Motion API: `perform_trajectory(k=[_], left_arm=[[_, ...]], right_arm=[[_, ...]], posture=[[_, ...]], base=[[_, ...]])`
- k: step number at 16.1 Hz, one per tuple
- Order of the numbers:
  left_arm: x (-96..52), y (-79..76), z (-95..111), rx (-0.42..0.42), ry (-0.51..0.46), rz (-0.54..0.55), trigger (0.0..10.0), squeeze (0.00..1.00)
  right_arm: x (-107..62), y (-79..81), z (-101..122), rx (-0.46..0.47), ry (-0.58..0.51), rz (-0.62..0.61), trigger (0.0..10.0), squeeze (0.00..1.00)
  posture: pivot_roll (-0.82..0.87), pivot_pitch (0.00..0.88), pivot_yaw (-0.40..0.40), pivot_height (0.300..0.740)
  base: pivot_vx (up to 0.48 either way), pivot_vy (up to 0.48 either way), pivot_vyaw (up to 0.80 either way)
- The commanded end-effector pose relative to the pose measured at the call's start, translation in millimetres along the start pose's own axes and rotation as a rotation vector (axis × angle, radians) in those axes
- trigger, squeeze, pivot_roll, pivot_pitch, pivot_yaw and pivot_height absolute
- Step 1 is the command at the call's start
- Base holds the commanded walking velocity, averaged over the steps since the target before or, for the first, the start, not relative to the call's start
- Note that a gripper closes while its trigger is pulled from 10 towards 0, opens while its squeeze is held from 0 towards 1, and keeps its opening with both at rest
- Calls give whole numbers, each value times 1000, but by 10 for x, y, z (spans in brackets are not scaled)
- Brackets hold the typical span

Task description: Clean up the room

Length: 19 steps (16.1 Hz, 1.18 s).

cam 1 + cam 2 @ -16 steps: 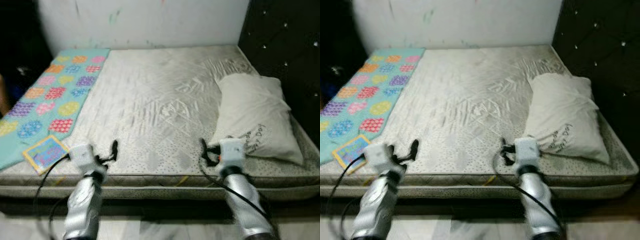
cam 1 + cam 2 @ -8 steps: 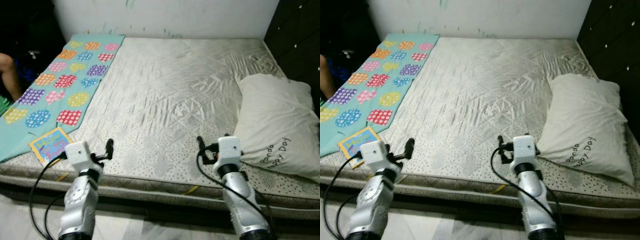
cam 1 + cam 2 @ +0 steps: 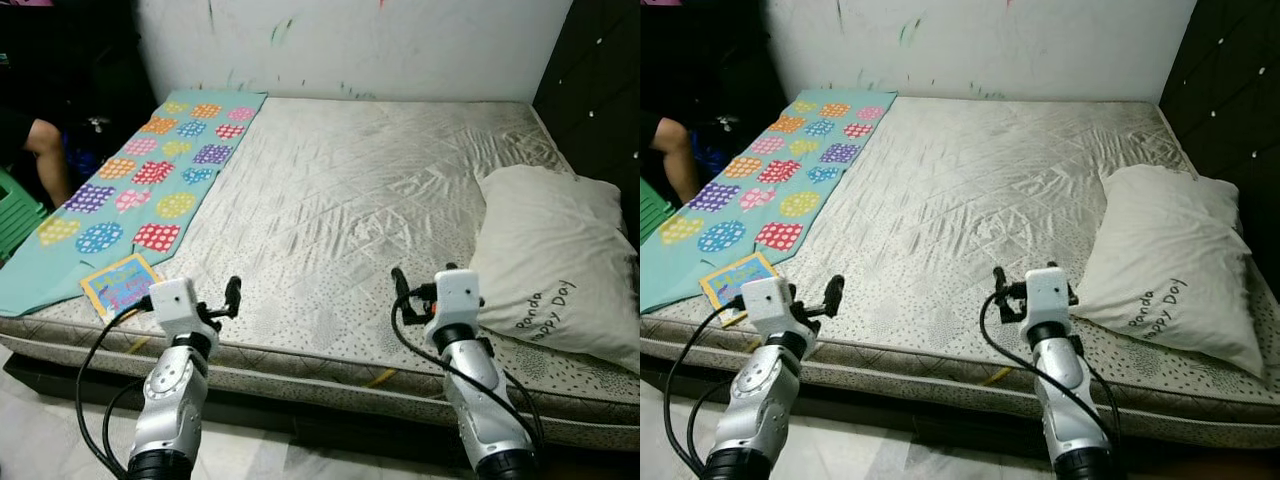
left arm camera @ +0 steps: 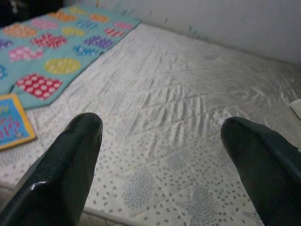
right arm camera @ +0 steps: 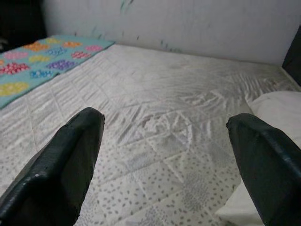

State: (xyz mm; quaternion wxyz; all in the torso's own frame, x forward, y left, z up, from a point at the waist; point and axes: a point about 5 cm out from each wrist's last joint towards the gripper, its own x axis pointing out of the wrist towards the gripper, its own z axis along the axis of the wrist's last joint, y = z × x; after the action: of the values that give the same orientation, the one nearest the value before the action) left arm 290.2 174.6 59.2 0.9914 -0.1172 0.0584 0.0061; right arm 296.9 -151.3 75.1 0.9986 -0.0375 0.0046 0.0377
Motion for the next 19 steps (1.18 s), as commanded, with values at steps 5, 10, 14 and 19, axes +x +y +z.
perform_trajectory(k=[5, 10, 14, 19], left_arm=[[-177, 67, 103, 73, -70, -23, 10000, 0], [-158, 67, 92, 81, -50, -42, 10000, 0], [-175, 55, 82, 78, -45, -44, 10000, 0], [-203, 61, 58, 67, -39, -39, 10000, 0]], right_arm=[[-79, -13, 47, 28, -24, 58, 10000, 0], [-54, 6, 18, 16, -3, 78, 10000, 0], [-83, -3, 1, 14, 8, 82, 10000, 0], [-109, 13, -37, 12, 29, 100, 10000, 0]], posture=[[-99, 0, 66, 740], [-97, 0, 61, 740], [-96, 0, 55, 740], [-92, 0, 49, 740]], base=[[0, 0, 0], [0, 0, 0], [0, -213, 0], [0, -266, 0]])
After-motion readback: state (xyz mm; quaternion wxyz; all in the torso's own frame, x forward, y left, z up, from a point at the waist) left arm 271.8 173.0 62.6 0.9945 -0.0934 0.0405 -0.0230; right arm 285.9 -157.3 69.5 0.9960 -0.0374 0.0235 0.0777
